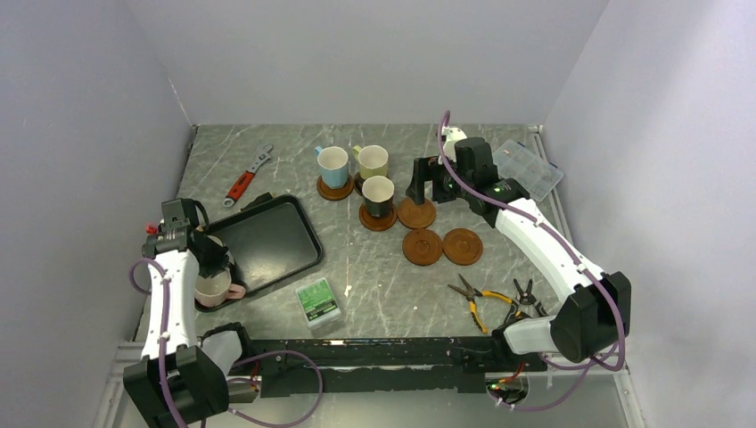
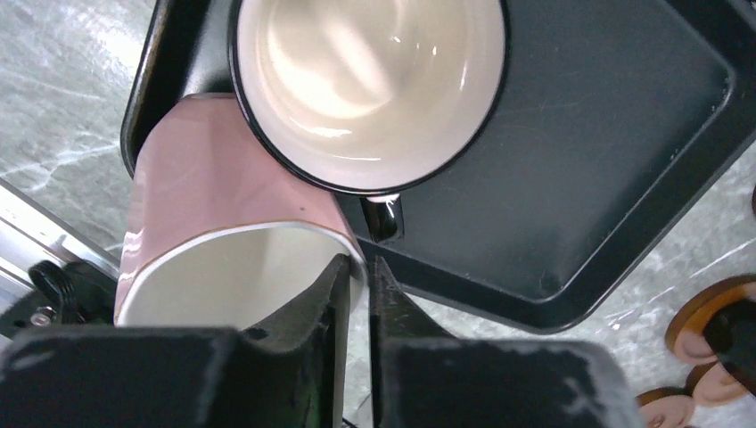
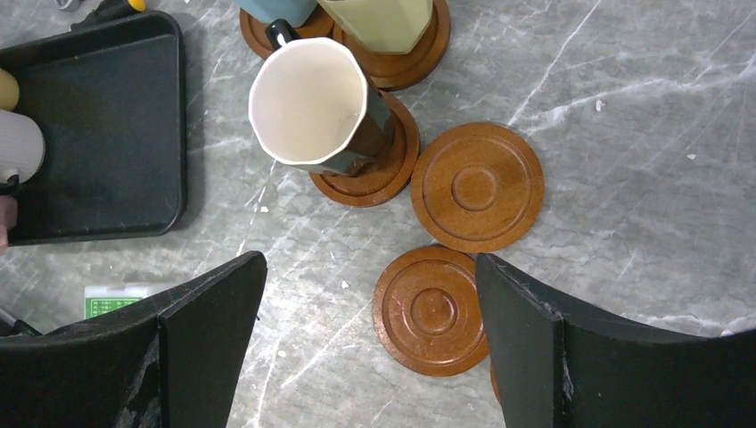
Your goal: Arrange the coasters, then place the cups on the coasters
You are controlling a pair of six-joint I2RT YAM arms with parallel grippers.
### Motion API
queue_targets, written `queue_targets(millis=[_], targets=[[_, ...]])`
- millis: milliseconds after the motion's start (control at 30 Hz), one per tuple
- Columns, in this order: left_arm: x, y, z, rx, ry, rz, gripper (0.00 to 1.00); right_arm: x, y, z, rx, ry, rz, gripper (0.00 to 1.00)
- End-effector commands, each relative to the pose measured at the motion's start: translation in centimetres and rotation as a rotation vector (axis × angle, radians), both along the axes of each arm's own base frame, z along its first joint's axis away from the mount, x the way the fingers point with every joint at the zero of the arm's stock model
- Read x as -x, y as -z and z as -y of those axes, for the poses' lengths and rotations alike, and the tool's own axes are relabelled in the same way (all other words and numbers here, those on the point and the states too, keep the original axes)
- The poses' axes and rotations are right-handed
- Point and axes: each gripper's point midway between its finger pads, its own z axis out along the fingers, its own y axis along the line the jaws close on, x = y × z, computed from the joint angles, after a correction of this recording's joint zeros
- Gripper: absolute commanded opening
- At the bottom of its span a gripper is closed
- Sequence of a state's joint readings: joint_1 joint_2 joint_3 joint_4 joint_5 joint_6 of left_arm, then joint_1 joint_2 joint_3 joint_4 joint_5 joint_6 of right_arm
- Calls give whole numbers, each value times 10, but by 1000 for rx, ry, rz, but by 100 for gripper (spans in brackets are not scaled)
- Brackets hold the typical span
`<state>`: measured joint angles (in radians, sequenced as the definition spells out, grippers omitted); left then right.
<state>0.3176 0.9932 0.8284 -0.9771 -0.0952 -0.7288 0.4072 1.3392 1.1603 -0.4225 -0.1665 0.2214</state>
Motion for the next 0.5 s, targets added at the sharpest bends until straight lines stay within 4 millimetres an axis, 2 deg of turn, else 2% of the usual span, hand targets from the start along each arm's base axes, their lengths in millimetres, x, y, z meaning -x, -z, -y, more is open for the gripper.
queue_targets(millis=[0,267,467], targets=[[-4,-17,4,13,4,64,5,-2,-21,1,-41,7,64,91],[1,-35,14,28,84,82,3,-3,-19,2,-46,10,68,91],[0,-39,35,97,232,75,3,-5,-18,-2,-62,2,63,91]])
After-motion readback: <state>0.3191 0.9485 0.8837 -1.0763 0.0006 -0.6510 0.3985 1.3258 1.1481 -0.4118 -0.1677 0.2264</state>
